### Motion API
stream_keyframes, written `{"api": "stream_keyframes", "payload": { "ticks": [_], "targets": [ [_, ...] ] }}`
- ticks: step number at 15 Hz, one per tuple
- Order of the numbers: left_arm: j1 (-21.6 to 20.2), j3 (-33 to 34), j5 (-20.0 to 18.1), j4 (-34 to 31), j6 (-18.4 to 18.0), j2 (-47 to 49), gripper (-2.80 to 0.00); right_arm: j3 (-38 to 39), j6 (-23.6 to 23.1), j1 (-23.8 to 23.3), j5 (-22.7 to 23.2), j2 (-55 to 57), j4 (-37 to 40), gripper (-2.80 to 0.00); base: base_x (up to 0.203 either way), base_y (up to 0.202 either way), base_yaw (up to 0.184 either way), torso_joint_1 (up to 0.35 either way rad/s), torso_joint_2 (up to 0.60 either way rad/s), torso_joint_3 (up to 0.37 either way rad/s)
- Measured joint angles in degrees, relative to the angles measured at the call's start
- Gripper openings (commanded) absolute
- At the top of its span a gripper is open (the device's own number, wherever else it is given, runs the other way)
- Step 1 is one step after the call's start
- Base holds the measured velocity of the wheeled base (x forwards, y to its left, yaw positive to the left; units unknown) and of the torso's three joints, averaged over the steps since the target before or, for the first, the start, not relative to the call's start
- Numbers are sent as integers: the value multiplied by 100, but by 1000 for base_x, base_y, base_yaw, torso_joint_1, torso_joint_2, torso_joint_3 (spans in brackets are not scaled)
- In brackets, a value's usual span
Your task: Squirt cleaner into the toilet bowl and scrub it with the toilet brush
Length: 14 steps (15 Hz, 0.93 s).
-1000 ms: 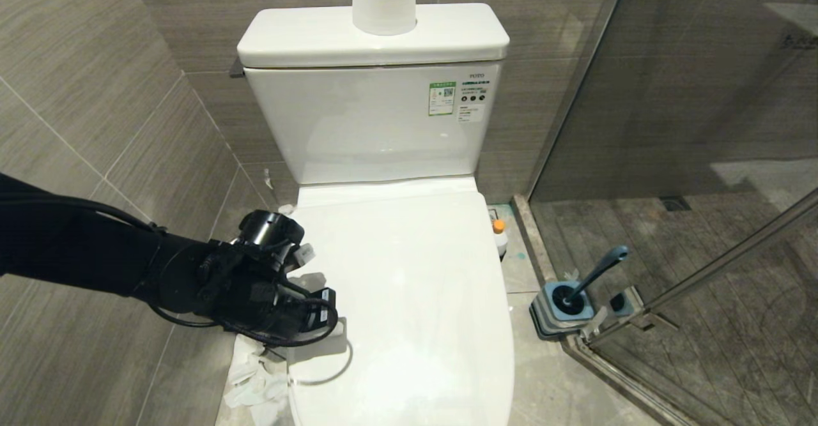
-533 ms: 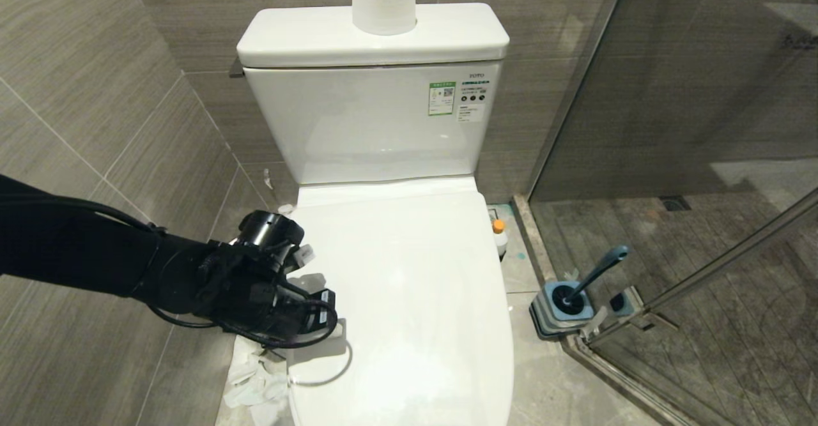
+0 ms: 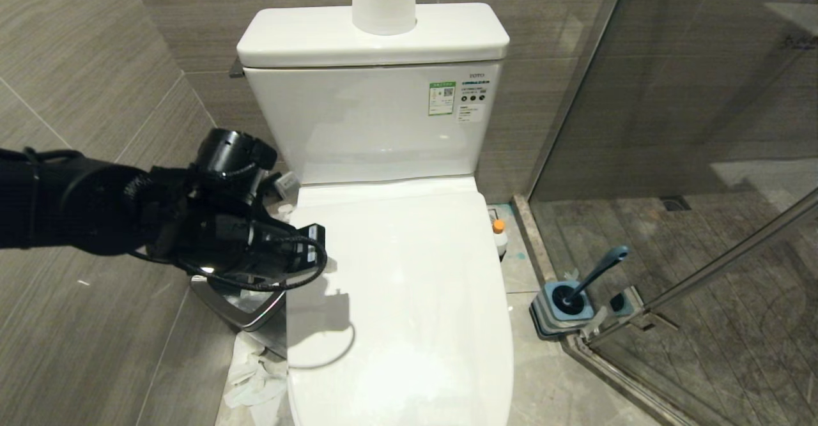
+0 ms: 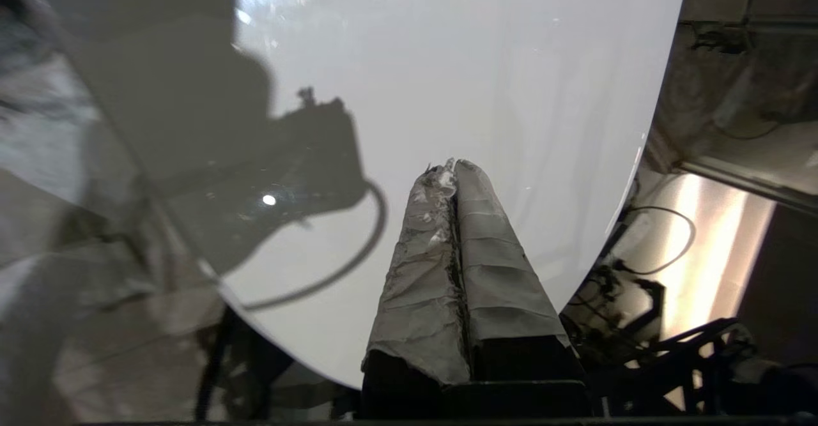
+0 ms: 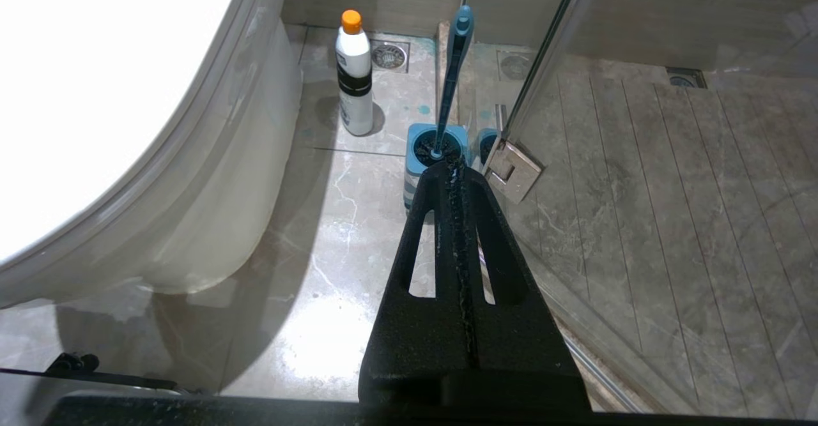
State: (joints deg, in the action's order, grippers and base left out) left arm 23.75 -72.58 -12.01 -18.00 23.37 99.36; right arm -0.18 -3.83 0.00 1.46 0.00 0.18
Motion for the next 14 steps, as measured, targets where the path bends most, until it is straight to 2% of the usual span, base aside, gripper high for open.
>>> {"api": "stream_keyframes", "payload": {
  "ticks": [2,4,6,8,12,14],
  "targets": [
    [27,-689,514,-1037,-624,-411,-280,0,0,-2,2,0,2,-280,0,0,0,0,0,0],
    [-131,-1092,1142,-1814,-1351,-903,-280,0,2,0,2,0,0,-280,0,0,0,0,0,0],
    [-301,-1195,1534,-2030,-1792,-1457,-280,0,-2,0,3,0,-2,-280,0,0,0,0,0,0],
    [-370,-1195,1817,-2042,-1896,-2017,-280,0,2,0,0,0,0,-280,0,0,0,0,0,0],
    [-454,-1131,2129,-1974,-1811,-3095,-280,0,-2,0,-1,0,-2,-280,0,0,0,0,0,0],
    [-715,-1114,2327,-1882,-1824,-3613,-280,0,0,0,0,0,2,-280,0,0,0,0,0,0]
  ]
}}
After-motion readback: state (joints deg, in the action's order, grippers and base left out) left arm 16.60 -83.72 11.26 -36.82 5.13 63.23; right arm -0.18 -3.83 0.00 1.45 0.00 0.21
